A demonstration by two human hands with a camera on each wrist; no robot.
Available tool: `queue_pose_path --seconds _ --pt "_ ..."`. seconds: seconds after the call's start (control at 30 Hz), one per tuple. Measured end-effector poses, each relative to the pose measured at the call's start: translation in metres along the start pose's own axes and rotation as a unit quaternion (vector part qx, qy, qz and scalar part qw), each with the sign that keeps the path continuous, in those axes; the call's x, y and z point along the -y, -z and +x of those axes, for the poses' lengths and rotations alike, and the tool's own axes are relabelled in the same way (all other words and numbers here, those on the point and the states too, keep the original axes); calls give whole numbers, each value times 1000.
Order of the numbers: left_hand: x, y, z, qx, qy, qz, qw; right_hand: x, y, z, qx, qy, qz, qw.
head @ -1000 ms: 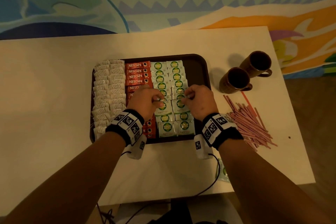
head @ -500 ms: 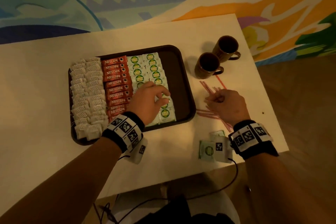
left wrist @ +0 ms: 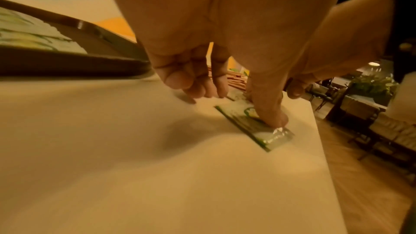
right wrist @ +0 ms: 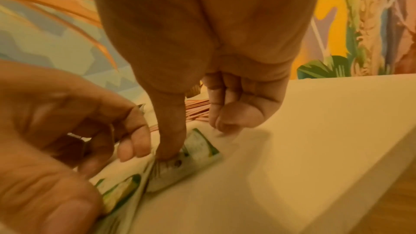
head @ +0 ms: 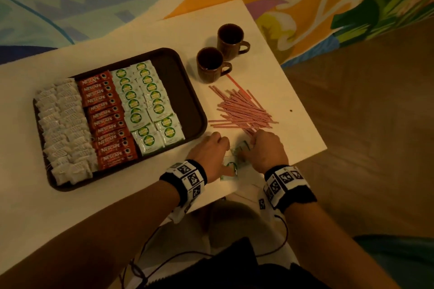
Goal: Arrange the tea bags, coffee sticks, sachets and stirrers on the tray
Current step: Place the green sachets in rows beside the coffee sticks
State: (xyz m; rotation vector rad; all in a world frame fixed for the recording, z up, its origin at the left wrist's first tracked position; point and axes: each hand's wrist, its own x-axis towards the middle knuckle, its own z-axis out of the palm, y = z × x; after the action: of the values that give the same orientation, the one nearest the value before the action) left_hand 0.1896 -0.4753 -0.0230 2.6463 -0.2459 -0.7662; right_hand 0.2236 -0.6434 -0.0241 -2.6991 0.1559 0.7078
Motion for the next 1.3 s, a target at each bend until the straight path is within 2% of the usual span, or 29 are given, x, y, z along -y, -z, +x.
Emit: queue_pose_path --seconds 0.13,0.23,0.4,0.53,0.6,0.77,0.87,0.97,1.07,1.3 --pt "-7 -13 0 -16 1 19 1000 0 -10 -5 -13 9 -24 1000" --pt "-6 -12 -2 -17 14 2 1000 3 -11 -1 20 14 -15 1000" --pt "15 0 -10 -26 75 -113 990 5 0 2 54 52 29 997" --pt "45 17 -24 -82 85 -239 964 17 10 2 52 118 135 982" --pt "60 28 -32 -126 82 -259 954 32 14 2 73 139 193 969" --pt "97 48 -53 -217 123 -311 917 70 17 7 96 198 217 951" --pt "122 54 -66 -247 159 -306 905 90 13 14 119 198 248 941" --pt "145 57 -77 -274 183 -339 881 109 6 21 114 196 257 939" --pt "162 55 -86 -286 210 -343 870 124 -2 28 120 184 284 933" --pt "185 49 -90 -305 242 -375 842 150 -25 45 114 175 258 943"
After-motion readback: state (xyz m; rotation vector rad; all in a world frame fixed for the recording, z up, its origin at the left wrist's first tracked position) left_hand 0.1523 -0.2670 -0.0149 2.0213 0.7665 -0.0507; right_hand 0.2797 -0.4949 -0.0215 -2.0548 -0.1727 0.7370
